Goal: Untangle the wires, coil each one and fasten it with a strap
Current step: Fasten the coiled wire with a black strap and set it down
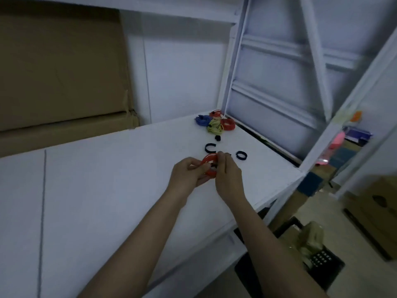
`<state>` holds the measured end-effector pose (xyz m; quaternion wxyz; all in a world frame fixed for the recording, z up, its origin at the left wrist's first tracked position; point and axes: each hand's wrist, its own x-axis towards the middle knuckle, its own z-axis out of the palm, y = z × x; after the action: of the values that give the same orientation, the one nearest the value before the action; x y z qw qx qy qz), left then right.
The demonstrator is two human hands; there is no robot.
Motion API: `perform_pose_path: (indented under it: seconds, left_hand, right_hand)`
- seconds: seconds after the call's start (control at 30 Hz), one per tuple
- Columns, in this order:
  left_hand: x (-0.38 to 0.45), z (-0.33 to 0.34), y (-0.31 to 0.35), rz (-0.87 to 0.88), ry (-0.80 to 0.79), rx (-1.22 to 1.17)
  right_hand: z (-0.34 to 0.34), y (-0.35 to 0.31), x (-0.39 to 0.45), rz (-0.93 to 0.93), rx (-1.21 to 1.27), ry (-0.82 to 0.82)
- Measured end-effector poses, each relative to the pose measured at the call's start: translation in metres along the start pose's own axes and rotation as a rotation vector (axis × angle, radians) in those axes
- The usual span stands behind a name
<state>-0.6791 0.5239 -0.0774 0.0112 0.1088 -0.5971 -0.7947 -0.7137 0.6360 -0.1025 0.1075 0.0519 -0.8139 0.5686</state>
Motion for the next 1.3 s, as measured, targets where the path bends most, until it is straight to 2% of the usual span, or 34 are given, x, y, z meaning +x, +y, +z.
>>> perform_pose_path:
  seconds: [0.13,0.3,0.5,0.7,0.93,1.07,1.13,1.2,1.3]
  left_hand:
    - [0.017,0.039,-0.017,0.002,0.043,-0.068]
    - [0.041,0.055,-0.026,-0.026,0.076,0.024]
    - [0.08,0.043,-0.022,0.006,0.17,0.287]
    - [0.121,0.038,-0.036,0.143,0.32,0.797]
    - [0.124,0.048,-0.038,0.081,0.256,1.08]
    - [0.123,0.064,-0.038,-0.084,0.289,1.164]
    - [0.124,0.071,-0.037,-0.108,0.342,1.193]
    - [0.125,0.076,-0.036,-0.076,0.405,1.207]
    - [0.124,0.081,-0.034,0.099,0.508,1.167]
  right_hand:
    - [-0.034,0.028,0.039,-0.08,-0.108,-0.117]
    - [-0.038,0.053,0.075,-0.106,-0.105,-0.227]
    - [-0.055,0.076,0.126,-0.179,-0.272,-0.237]
    - [-0.066,0.094,0.165,-0.244,-0.338,-0.3]
    - [-0.059,0.099,0.188,-0.346,-0.222,-0.471]
    - [-0.048,0.095,0.2,-0.383,-0.158,-0.576]
    - [-0.045,0.092,0.204,-0.393,-0.125,-0.626]
    - [-0.043,0.09,0.209,-0.376,-0.052,-0.639]
    - [-0.044,0.084,0.217,-0.297,0.08,-0.619]
